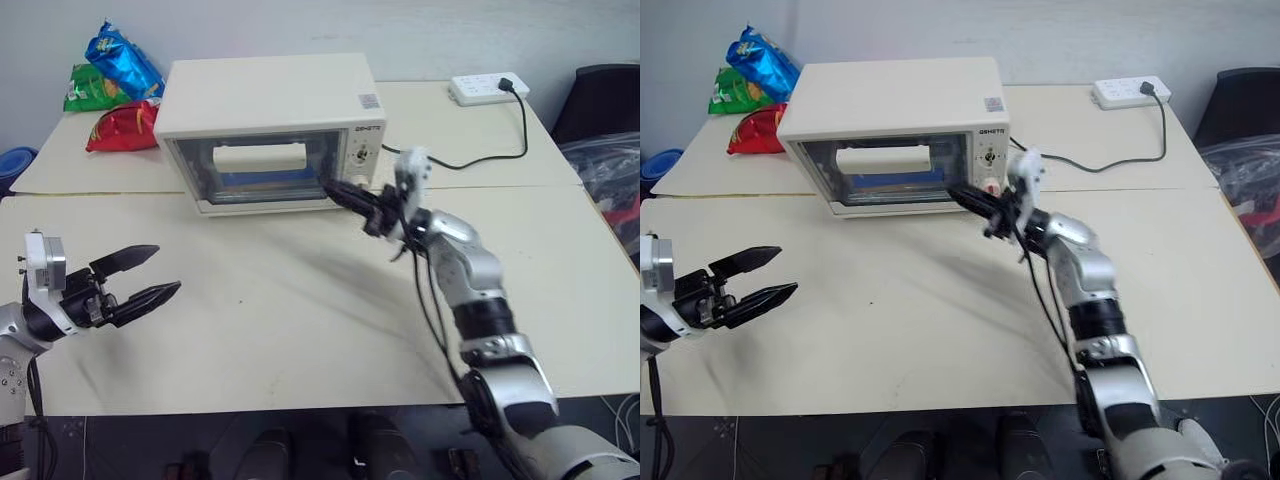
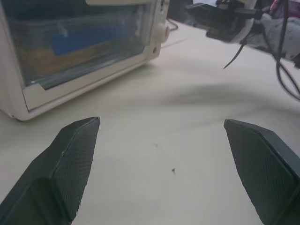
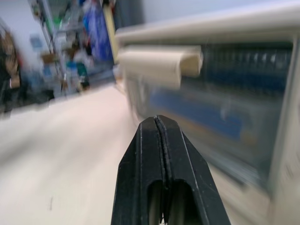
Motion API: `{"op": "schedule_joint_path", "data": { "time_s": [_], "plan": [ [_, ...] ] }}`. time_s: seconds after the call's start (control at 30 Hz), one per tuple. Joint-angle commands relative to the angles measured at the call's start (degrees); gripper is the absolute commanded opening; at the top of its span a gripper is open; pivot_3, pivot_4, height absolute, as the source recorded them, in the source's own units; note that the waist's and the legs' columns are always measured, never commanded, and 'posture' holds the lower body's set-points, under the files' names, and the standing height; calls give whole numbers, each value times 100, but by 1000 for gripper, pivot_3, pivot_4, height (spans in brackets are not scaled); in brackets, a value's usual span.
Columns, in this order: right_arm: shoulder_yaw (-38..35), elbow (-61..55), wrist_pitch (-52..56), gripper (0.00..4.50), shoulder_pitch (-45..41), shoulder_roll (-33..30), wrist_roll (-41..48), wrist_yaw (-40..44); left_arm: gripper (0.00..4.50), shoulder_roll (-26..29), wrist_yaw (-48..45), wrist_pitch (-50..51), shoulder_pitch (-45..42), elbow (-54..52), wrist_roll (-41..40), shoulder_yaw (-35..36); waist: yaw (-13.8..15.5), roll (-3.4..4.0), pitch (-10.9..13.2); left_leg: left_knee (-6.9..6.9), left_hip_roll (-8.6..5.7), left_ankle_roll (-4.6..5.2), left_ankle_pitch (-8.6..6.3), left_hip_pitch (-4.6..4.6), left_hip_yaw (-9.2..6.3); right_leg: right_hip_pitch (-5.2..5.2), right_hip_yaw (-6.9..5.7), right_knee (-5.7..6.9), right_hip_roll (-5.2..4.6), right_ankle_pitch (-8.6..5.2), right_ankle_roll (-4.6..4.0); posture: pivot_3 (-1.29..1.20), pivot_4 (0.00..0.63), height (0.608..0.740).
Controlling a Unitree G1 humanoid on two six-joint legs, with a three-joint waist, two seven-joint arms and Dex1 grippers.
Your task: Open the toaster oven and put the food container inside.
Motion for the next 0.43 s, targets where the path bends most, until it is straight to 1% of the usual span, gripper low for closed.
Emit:
{"op": "schedule_joint_path", "data": {
  "time_s": [0.03, 0.07, 0.17, 0.23, 0.3, 0.33, 0.37, 0.4, 0.43],
  "plan": [
    [55, -835, -646, 608, 740, -789, -134, 969, 4500, 61, -102, -650, 360, -145, 519, -72, 30, 1, 0, -1, 1, 0, 0, 0, 0, 0, 0, -2, 1, 0, 0, 0, 150, 740],
    [37, -950, -896, 886, 1028, -1027, -200, 1164, 4500, 49, -113, -975, 504, -101, 779, -136, 33, 1, 0, -4, 2, 0, 0, 0, 1, 1, -1, -6, 1, 0, 0, 0, 150, 740],
    [12, -1123, -1356, 1924, 1607, -1424, -278, 1458, 4500, 56, -133, -1638, 775, 70, 1255, -246, 32, 0, 0, -3, 6, 0, 0, 6, 17, 0, 7, -11, 4, 0, 0, 0, 150, 740],
    [7, -1247, -1416, 2541, 1983, -1635, -262, 1608, 4500, 72, -123, -2002, 866, 233, 1485, -297, 82, 1, 0, -2, 7, -3, 1, 11, 19, 1, 9, -17, 6, 0, 0, 0, 150, 740],
    [-46, -1333, -1608, 3296, 2263, -1692, -215, 1681, 4500, 45, -73, -2287, 872, 347, 1611, -336, 112, 1, 0, -2, 8, -3, 2, 17, 19, 5, 10, -15, 5, 0, 0, 0, 150, 740],
    [-91, -1356, -1690, 3575, 2420, -1715, -203, 1681, 4500, 31, -105, -2334, 878, 346, 1588, -373, 121, 1, 0, 0, 7, -3, 2, 16, 19, 5, 10, -15, 5, 0, 0, 0, 150, 740],
    [-175, -1336, -1959, 3940, 2588, -1701, -212, 1680, 4500, -26, -70, -2376, 894, 282, 1577, -423, 127, 1, 0, 3, 7, -3, 1, 15, 19, 7, 10, -15, 4, 0, 0, 0, 150, 740],
    [-267, -1384, -1984, 4298, 2776, -1672, -175, 1563, 4500, -65, -46, -2406, 915, 233, 1561, -457, 143, 1, 0, 4, 5, -2, 1, 15, 19, 8, 11, -15, 2, 0, 0, 0, 150, 740],
    [-325, -1418, -1996, 4452, 2896, -1648, -144, 1477, 4500, -113, -15, -2420, 921, 159, 1548, -517, 143, 1, 0, 4, 5, -1, 1, 15, 19, 9, 11, -16, 1, 0, 0, 0, 150, 740]
  ]
}}
